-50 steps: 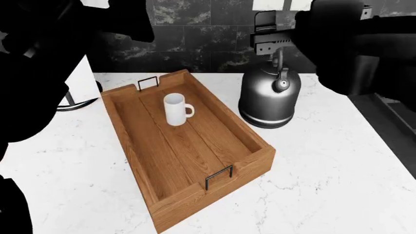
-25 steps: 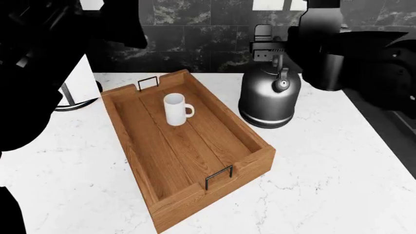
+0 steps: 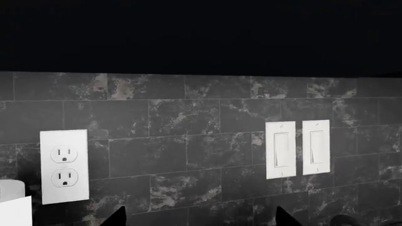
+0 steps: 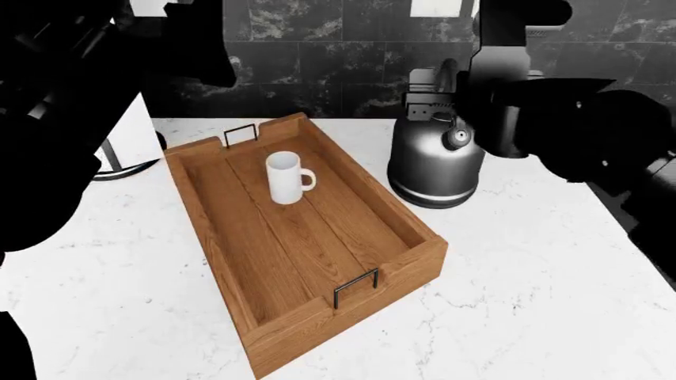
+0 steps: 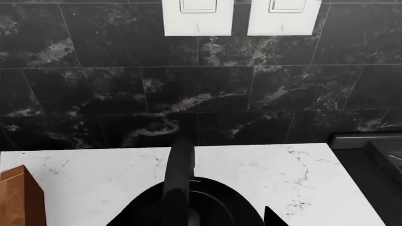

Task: Pick the kettle from the counter and place it on the tray. Then pick the mug from the cabinet and place it on the tray. Then close the cabinet doors.

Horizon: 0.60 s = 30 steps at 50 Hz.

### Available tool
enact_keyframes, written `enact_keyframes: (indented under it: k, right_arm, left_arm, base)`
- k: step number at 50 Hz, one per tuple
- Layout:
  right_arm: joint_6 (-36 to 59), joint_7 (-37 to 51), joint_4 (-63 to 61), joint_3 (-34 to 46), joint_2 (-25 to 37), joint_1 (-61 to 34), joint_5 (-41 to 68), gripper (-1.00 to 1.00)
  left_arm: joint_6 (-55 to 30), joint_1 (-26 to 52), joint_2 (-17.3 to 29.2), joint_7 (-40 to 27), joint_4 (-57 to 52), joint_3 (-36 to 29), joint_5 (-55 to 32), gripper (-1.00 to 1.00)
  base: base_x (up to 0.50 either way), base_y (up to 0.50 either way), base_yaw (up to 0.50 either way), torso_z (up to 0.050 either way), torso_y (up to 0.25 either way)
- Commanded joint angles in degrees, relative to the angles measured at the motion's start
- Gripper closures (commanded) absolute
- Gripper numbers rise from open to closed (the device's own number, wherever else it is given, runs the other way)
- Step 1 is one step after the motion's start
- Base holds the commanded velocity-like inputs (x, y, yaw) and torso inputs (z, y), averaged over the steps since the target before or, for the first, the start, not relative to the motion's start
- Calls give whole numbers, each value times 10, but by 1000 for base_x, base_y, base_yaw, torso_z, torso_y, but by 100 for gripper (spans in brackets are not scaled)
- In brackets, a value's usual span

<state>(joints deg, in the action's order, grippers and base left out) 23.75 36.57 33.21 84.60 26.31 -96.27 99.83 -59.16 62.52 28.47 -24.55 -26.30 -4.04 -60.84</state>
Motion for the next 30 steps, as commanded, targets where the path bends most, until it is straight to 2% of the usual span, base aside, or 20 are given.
enact_keyframes:
  k: [1,7,8,30]
  right_arm:
    - [-3,-35,67,10,-32,23,-8,-100]
    - [-4,-40,76,10,-36,28,-9,-100]
    - [-5,-40,75,9,-35,29,-9,100]
    - [-18,-25,39,3,-16,25,-18,100]
  left_arm:
    - [5,-4,3,2,5,1,0,-100]
    - [9,-10,5,3,5,1,0,-100]
    - [12,-13,6,5,4,1,2,-100]
    - [24,-28,12,7,7,4,5,-100]
  base:
    - [0,0,0,0,0]
    - [0,0,0,0,0]
    - [0,0,0,0,0]
    - [0,0,0,0,0]
